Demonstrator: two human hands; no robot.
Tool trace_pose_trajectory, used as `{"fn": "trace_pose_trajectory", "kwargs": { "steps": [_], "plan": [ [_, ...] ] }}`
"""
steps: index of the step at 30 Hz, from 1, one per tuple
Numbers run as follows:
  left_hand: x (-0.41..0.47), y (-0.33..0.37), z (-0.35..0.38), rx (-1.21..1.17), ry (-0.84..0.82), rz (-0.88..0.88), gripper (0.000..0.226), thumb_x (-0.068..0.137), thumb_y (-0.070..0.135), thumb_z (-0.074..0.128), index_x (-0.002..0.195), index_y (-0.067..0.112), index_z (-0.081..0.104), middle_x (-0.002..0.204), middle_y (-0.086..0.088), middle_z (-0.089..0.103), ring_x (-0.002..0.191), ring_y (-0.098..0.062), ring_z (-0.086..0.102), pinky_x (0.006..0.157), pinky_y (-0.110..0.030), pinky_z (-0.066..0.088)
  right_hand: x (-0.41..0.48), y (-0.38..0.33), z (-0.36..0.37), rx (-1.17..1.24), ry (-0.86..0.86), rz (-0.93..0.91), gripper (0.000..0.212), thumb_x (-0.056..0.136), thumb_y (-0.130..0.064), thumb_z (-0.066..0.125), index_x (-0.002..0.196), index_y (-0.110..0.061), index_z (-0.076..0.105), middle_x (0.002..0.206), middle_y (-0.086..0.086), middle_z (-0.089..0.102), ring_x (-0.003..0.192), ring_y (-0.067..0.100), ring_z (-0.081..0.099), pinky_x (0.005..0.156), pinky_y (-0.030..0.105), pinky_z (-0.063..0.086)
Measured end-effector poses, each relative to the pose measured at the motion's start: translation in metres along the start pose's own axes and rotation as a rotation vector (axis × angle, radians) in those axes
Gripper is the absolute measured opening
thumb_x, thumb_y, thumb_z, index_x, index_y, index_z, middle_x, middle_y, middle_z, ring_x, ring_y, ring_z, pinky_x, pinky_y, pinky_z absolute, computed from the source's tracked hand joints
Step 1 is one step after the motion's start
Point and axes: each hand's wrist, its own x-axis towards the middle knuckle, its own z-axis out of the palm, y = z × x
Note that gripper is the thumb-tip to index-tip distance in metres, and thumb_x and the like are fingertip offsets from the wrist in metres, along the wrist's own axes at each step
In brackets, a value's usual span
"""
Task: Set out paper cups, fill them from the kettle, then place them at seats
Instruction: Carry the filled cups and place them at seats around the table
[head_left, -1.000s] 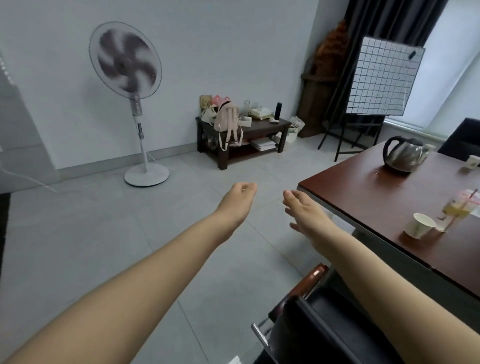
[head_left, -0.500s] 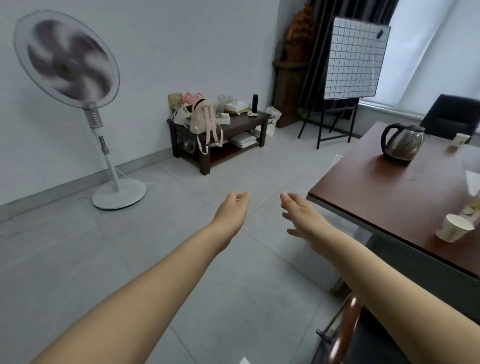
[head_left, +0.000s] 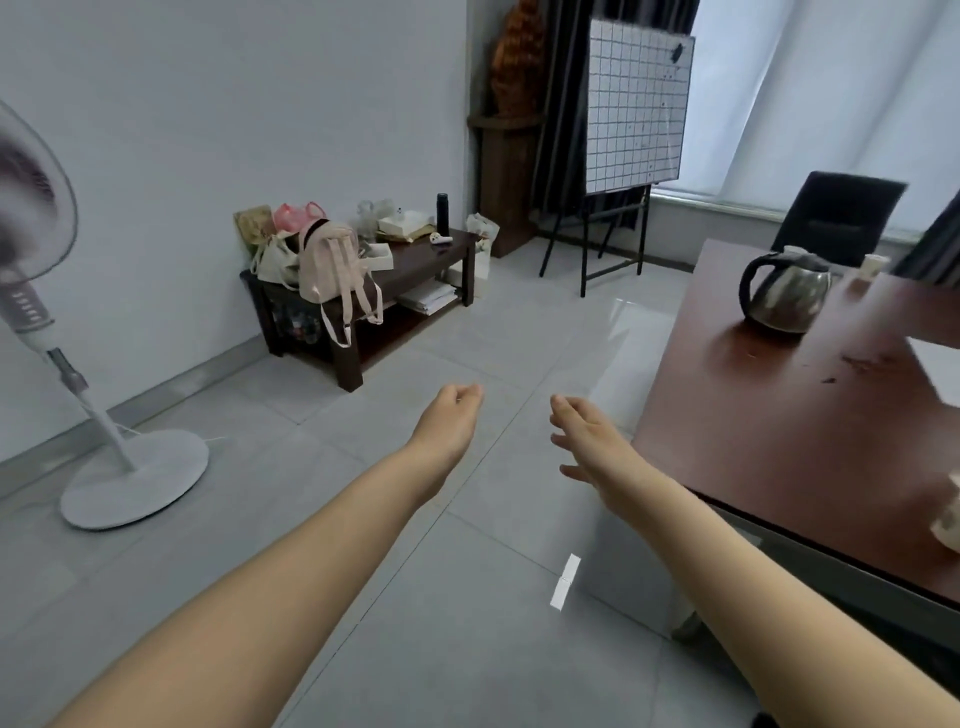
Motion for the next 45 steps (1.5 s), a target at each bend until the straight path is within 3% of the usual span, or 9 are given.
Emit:
{"fn": "trace_pose_trajectory", "kwargs": {
  "steps": [4,8,13,18,21,24,30,38,45],
  "plan": [
    [0.077,0.013,-0.003,-0.004,-0.057,0.004,0.025,0.099,0.042,0.037,0.106,0.022,0.049,0.116,0.000,0.055,0.115,-0.019,0.051,0.105,-0.045,0.041,0.063,-0.019,0.008,-0.030,0.053,-0.002,0.042,0.100,-0.045,0.034,0.134,-0.020,0.041,0.124,-0.003,0.048,0.124,0.026,0.048,0.101,0.044,0.042],
    [0.164,0.022,-0.001,0.003,-0.140,0.020,0.027,0.099,0.042,0.037,0.111,0.020,0.048,0.120,-0.001,0.054,0.115,-0.019,0.050,0.105,-0.044,0.040,0.138,-0.031,0.016,-0.044,0.117,-0.019,0.050,0.099,-0.048,0.036,0.141,-0.020,0.037,0.143,0.000,0.043,0.130,0.020,0.043,0.106,0.040,0.037],
    [0.275,0.044,0.003,0.022,-0.257,0.048,0.027,0.099,0.040,0.037,0.112,0.020,0.048,0.123,-0.001,0.054,0.114,-0.018,0.050,0.104,-0.043,0.041,0.234,-0.049,0.024,-0.060,0.177,0.019,0.053,0.099,-0.050,0.036,0.143,-0.021,0.035,0.145,-0.001,0.042,0.131,0.017,0.042,0.096,0.031,0.035],
    [0.386,0.087,0.018,0.081,-0.353,0.112,0.027,0.099,0.041,0.036,0.112,0.021,0.047,0.122,-0.001,0.054,0.117,-0.019,0.050,0.106,-0.045,0.040,0.328,-0.082,0.012,0.017,0.304,0.027,0.052,0.099,-0.048,0.037,0.142,-0.019,0.037,0.145,-0.001,0.043,0.131,0.017,0.043,0.101,0.034,0.036],
    [0.439,0.111,0.036,0.075,-0.405,0.117,0.025,0.099,0.040,0.036,0.109,0.020,0.049,0.118,-0.001,0.055,0.108,-0.018,0.052,0.103,-0.043,0.043,0.376,-0.095,-0.006,0.044,0.363,0.050,0.052,0.098,-0.050,0.037,0.141,-0.020,0.038,0.143,-0.002,0.044,0.129,0.018,0.044,0.100,0.035,0.037],
    [0.490,0.132,0.067,0.061,-0.464,0.122,0.018,0.098,0.036,0.037,0.094,0.023,0.049,0.111,-0.002,0.054,0.097,-0.017,0.049,0.100,-0.042,0.043,0.427,-0.098,-0.030,0.023,0.374,0.061,0.053,0.097,-0.052,0.036,0.141,-0.022,0.037,0.144,-0.003,0.043,0.130,0.017,0.043,0.098,0.034,0.036],
    [0.594,0.156,0.152,0.054,-0.555,0.128,0.022,0.100,0.034,0.036,0.112,0.019,0.047,0.118,0.001,0.055,0.111,-0.016,0.052,0.103,-0.040,0.043,0.539,-0.082,-0.090,0.026,0.453,0.093,0.052,0.097,-0.053,0.036,0.139,-0.022,0.040,0.141,-0.004,0.046,0.128,0.017,0.046,0.102,0.037,0.036],
    [0.737,0.232,0.285,0.082,-0.661,0.136,0.020,0.101,0.034,0.036,0.112,0.021,0.046,0.120,0.003,0.054,0.112,-0.014,0.051,0.107,-0.040,0.038,0.697,-0.101,-0.214,0.062,0.575,0.121,0.045,0.098,-0.050,0.037,0.135,-0.025,0.042,0.134,-0.005,0.050,0.122,0.016,0.050,0.102,0.036,0.037],
    [0.835,0.275,0.368,0.092,-0.749,0.148,0.021,0.100,0.034,0.037,0.112,0.020,0.046,0.121,0.002,0.055,0.115,-0.014,0.051,0.105,-0.040,0.039,0.797,-0.115,-0.292,0.055,0.622,0.135,0.041,0.099,-0.047,0.036,0.131,-0.025,0.044,0.122,-0.004,0.053,0.114,0.015,0.053,0.089,0.032,0.038]
  ]
}}
